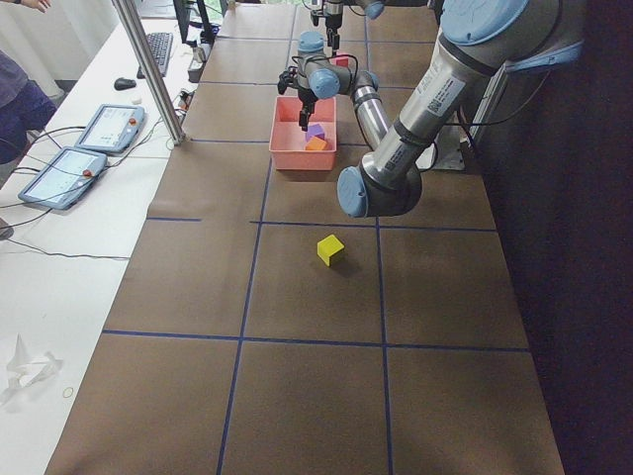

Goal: Place blocks into pink bin with both arms
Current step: 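Lower the right gripper onto the pink-red cube and grasp it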

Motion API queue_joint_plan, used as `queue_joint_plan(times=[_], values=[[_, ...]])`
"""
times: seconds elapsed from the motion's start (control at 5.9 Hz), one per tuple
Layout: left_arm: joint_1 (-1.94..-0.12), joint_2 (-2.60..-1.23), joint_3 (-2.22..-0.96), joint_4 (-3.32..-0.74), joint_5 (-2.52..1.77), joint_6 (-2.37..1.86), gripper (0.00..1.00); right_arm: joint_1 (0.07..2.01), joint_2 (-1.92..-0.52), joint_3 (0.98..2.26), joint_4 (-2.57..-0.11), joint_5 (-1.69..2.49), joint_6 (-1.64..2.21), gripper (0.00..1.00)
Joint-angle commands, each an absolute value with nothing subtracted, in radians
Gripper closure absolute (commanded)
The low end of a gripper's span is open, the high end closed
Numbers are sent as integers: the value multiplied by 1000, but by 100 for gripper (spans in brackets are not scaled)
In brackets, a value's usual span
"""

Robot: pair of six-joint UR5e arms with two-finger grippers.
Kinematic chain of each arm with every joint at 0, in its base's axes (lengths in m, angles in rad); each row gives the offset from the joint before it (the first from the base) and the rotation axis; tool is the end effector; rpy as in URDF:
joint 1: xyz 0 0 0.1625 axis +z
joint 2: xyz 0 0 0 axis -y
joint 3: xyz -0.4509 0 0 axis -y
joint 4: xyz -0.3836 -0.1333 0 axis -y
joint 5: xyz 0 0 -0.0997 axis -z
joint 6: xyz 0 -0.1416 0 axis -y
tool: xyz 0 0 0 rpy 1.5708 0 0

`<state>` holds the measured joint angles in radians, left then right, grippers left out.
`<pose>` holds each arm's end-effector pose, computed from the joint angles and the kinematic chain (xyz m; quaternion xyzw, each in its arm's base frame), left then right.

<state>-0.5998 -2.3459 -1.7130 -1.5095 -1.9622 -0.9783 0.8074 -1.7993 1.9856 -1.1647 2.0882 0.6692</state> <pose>0.5438 -0.4679 0.1905 0.0822 0.4362 0.0774 0.8927 -0.2490 -0.3517 0.5771 0.0522 -0.3698 -0.1181 0.9201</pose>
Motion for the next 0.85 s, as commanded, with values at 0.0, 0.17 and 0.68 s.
queue_joint_plan(times=[0.0, 0.17, 0.68], values=[[-600, -2345, -1715, -1509, -1960, -979, 0, 799, -1822, 1970, -1163, 2086, 621, 0], [-600, -2345, -1720, -1509, -1959, -979, 0, 779, -1822, 1938, -1163, 2086, 612, 0], [-600, -2336, -1723, -1509, -1959, -977, 0, 736, -1812, 1893, -1163, 2086, 603, 35]])
